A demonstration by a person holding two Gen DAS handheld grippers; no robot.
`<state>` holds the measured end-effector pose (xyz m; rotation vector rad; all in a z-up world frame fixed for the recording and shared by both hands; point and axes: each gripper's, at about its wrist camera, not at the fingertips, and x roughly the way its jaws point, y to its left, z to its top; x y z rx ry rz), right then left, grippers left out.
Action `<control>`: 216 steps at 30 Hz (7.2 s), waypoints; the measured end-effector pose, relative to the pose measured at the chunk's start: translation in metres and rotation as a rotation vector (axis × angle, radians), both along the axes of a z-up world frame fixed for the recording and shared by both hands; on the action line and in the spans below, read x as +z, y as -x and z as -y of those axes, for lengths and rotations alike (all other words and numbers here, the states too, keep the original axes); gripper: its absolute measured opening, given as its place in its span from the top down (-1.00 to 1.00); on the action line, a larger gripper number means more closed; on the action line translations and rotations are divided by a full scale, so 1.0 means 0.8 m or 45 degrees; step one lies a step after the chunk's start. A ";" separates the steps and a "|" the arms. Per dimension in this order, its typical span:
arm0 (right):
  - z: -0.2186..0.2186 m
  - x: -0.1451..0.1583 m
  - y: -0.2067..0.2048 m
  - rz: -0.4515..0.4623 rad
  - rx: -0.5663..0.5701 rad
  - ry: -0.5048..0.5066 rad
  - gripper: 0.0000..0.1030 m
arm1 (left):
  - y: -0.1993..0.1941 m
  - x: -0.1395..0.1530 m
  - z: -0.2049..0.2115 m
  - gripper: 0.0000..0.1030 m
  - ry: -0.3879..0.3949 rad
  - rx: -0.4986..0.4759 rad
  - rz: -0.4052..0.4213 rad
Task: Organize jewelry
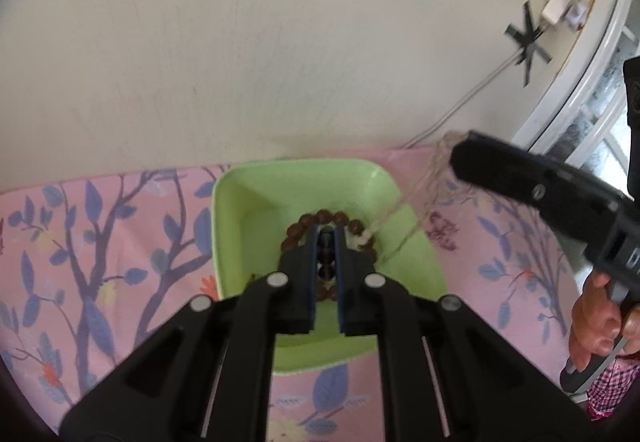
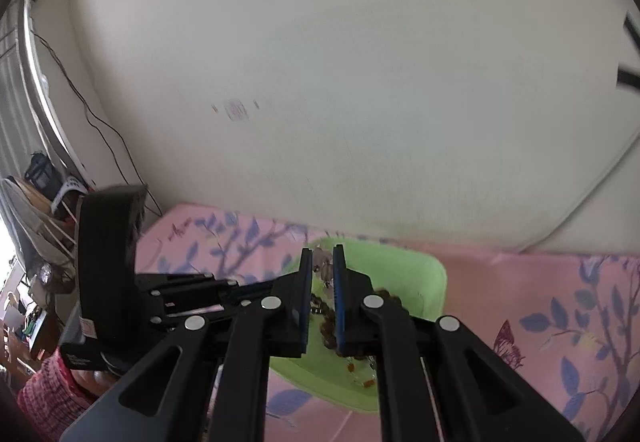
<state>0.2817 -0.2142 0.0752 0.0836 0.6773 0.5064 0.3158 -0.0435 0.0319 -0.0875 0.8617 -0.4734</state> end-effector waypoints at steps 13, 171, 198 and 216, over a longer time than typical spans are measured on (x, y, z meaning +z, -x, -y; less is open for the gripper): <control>0.002 -0.082 -0.003 -0.176 -0.050 0.065 0.90 | 0.014 -0.027 -0.018 0.37 -0.028 0.044 -0.051; 0.052 -0.158 0.322 -0.005 -0.025 0.097 1.00 | 0.319 -0.083 0.040 0.70 0.005 -0.313 0.003; 0.016 -0.102 0.007 -0.109 0.030 0.086 1.00 | -0.001 -0.034 0.022 0.70 -0.012 -0.044 -0.144; 0.025 -0.112 0.094 -0.059 0.029 -0.016 0.77 | 0.115 -0.029 -0.060 0.40 0.096 0.055 -0.050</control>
